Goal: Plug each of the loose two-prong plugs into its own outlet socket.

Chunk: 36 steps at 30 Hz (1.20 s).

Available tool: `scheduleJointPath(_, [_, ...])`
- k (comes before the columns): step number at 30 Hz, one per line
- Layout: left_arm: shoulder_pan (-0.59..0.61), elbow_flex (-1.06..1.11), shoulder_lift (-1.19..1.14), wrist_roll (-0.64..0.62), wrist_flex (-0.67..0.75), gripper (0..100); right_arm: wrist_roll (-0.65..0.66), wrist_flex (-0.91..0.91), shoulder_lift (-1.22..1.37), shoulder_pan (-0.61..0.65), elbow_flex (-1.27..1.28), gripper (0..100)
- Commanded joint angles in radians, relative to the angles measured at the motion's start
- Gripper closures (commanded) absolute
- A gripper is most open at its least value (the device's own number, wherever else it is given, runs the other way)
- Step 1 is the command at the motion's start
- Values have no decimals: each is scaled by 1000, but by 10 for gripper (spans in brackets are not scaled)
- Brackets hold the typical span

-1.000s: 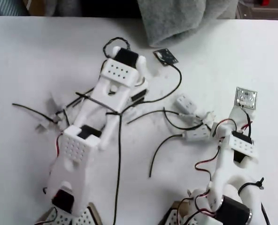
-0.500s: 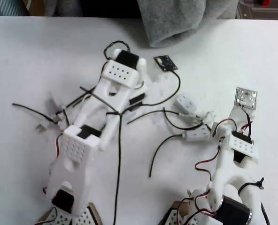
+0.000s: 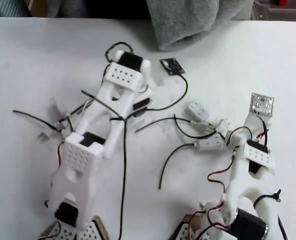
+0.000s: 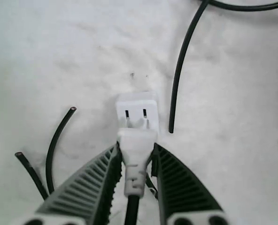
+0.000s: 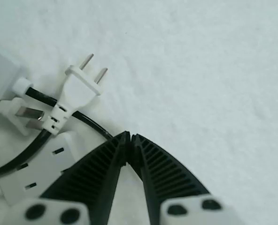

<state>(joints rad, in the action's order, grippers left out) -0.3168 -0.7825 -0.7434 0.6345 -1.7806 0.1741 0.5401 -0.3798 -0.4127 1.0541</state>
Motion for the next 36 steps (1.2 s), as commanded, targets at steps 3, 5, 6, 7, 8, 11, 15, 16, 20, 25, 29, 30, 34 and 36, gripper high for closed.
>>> scheduleJointPath(3, [-33, -5, 5, 9, -3, 976, -6, -16, -33, -8, -8, 978])
scheduleJointPath(5, [-41, -5, 4, 9, -2, 976, -6, -16, -33, -8, -8, 978])
scheduleJointPath(6, [-41, -5, 4, 9, -2, 976, -6, -16, -33, -8, -8, 978])
scheduleJointPath(7, [-42, -3, 4, 9, -2, 976, -6, -16, -33, -8, -8, 978])
scheduleJointPath(8, [-42, 0, 4, 11, -2, 976, -6, -16, -33, -8, -8, 978])
scheduleJointPath(11, [-38, 2, 2, 14, 0, 976, -6, -16, -33, -8, -8, 978])
scheduleJointPath(15, [-35, -3, 4, 17, 0, 976, -6, -16, -33, -8, -8, 978])
scheduleJointPath(16, [-35, -3, 4, 17, 0, 976, -6, -16, -33, -8, -8, 978])
scheduleJointPath(20, [-35, -6, 4, 18, 0, 976, -6, -16, -33, -8, -8, 978])
scheduleJointPath(25, [-35, -6, 4, 25, 0, 976, -6, -16, -33, -8, -8, 978])
scheduleJointPath(29, [-35, -3, 8, 91, -2, 976, -6, -16, -33, -8, -8, 978])
scheduleJointPath(30, [-35, -6, 8, 87, -2, 976, -6, -16, -33, -8, -8, 978])
scheduleJointPath(34, [-35, -6, 8, 87, 2, 976, -6, -30, -31, -8, -6, 979])
scheduleJointPath(36, [-24, -6, 8, 87, 3, 976, -6, -30, -31, -8, -6, 979])
